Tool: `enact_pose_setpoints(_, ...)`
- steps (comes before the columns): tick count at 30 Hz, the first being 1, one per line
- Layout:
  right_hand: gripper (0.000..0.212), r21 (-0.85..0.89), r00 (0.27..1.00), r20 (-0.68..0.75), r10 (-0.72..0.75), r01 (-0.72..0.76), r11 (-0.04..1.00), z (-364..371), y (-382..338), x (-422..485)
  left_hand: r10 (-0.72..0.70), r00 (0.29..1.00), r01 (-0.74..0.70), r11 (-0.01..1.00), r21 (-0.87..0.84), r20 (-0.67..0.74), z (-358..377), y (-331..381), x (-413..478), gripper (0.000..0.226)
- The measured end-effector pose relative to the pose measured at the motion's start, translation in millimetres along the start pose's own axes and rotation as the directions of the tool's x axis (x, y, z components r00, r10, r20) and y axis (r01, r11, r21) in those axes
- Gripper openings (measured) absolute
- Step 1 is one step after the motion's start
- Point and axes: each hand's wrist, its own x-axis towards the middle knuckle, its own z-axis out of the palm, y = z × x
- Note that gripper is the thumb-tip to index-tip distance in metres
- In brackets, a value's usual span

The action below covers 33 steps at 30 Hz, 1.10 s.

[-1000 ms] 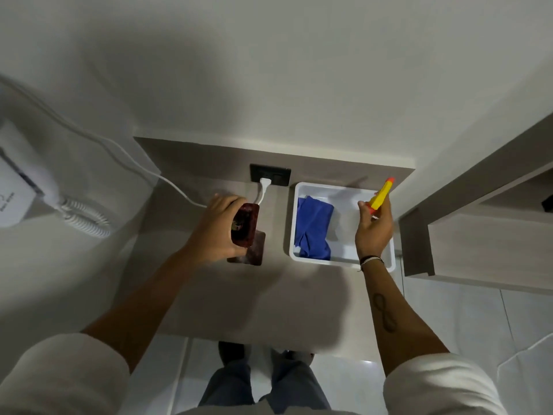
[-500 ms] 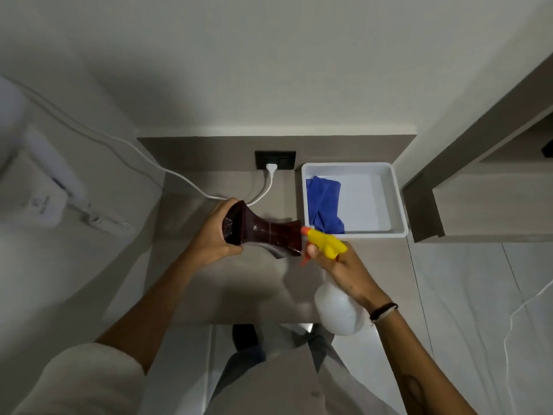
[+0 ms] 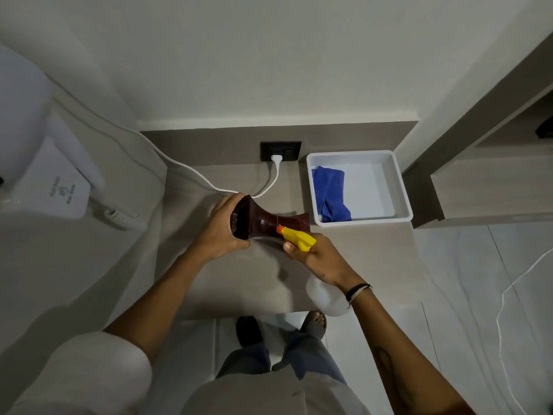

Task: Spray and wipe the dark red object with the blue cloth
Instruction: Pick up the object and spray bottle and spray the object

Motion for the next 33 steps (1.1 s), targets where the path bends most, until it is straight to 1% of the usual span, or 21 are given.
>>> enact_pose_setpoints(3,0.043,-0.064,1.0,-0.029,0.01,-0.012,0.998,-1.4,1.6,-1.0,0.011,1.0,-0.01,1.0,0.005,-0.026,-0.8,-3.4,-0.7,0.115)
enact_pose_setpoints(6,0.044,-0.065,0.993,-0.1,0.068,-0.075,0.995,-6.9,5.9,-6.3,0.003,0.999,-0.003,1.0,0.002,-0.037,-0.2,-3.8,-4.5,0.114)
enact_pose_setpoints(8,0.044,-0.099,0.989,-0.11,0.103,-0.114,0.989,-11.9,8.1,-10.2,-0.009,0.999,0.009,1.0,0.007,-0.045,-0.1,-2.7,-8.3,0.112)
enact_pose_setpoints(10,0.038,-0.105,0.987,-0.097,0.13,-0.14,0.985,-14.5,9.5,-13.2,-0.06,0.996,0.059,0.998,-0.019,-0.068,-0.6,-0.4,-13.1,0.109)
enact_pose_setpoints(11,0.033,-0.086,0.985,-0.104,0.136,-0.145,0.986,-15.3,10.1,-15.4,-0.114,0.99,0.109,0.992,-0.059,-0.086,-0.2,1.2,-15.9,0.103)
enact_pose_setpoints(12,0.031,-0.056,0.983,-0.12,0.138,-0.145,0.988,-16.2,9.8,-17.4,-0.186,0.976,0.174,0.979,-0.108,-0.111,-0.4,4.3,-17.9,0.094)
enact_pose_setpoints(14,0.033,0.013,0.98,-0.138,0.146,-0.145,0.989,-17.6,9.4,-21.2,-0.355,0.92,0.319,0.924,-0.209,-0.165,-1.5,13.6,-18.9,0.074)
enact_pose_setpoints(16,0.041,0.073,0.979,-0.123,0.16,-0.152,0.986,-17.4,8.6,-24.3,-0.49,0.854,0.431,0.855,-0.288,-0.175,-0.6,20.6,-19.4,0.066)
enact_pose_setpoints(17,0.044,0.093,0.981,-0.106,0.162,-0.153,0.984,-15.7,8.1,-25.4,-0.543,0.822,0.474,0.82,-0.32,-0.173,0.1,22.3,-21.4,0.068)
enact_pose_setpoints(19,0.046,0.075,0.99,-0.06,0.128,-0.124,0.989,-10.8,5.3,-25.6,-0.636,0.756,0.545,0.743,-0.388,-0.156,0.8,23.4,-26.0,0.075)
enact_pose_setpoints(21,0.044,-0.004,0.999,-0.005,0.046,-0.046,0.999,-4.2,0.1,-24.4,-0.672,0.727,0.57,0.706,-0.42,-0.141,0.3,22.6,-29.5,0.088)
enact_pose_setpoints(23,0.045,-0.105,0.999,0.034,-0.04,0.043,0.994,3.6,-6.2,-21.4,-0.675,0.725,0.576,0.703,-0.418,-0.136,-0.2,21.6,-32.0,0.101)
enact_pose_setpoints(24,0.046,-0.15,0.997,0.041,-0.072,0.078,0.986,6.8,-9.4,-19.4,-0.668,0.731,0.572,0.711,-0.409,-0.14,-0.1,21.7,-33.0,0.101)
enact_pose_setpoints(26,0.045,-0.185,0.994,0.051,-0.099,0.107,0.977,9.9,-14.9,-15.6,-0.641,0.754,0.552,0.737,-0.39,-0.144,0.0,21.7,-35.2,0.098)
enact_pose_setpoints(29,0.038,-0.174,0.997,0.043,-0.07,0.076,0.982,9.6,-16.8,-13.9,-0.597,0.794,0.522,0.765,-0.377,-0.111,-0.9,19.0,-38.2,0.094)
enact_pose_setpoints(33,0.029,-0.218,0.999,-0.01,0.032,-0.033,0.975,1.7,-7.8,-18.3,-0.494,0.867,0.439,0.822,-0.364,-0.07,-3.2,17.8,-42.5,0.093)
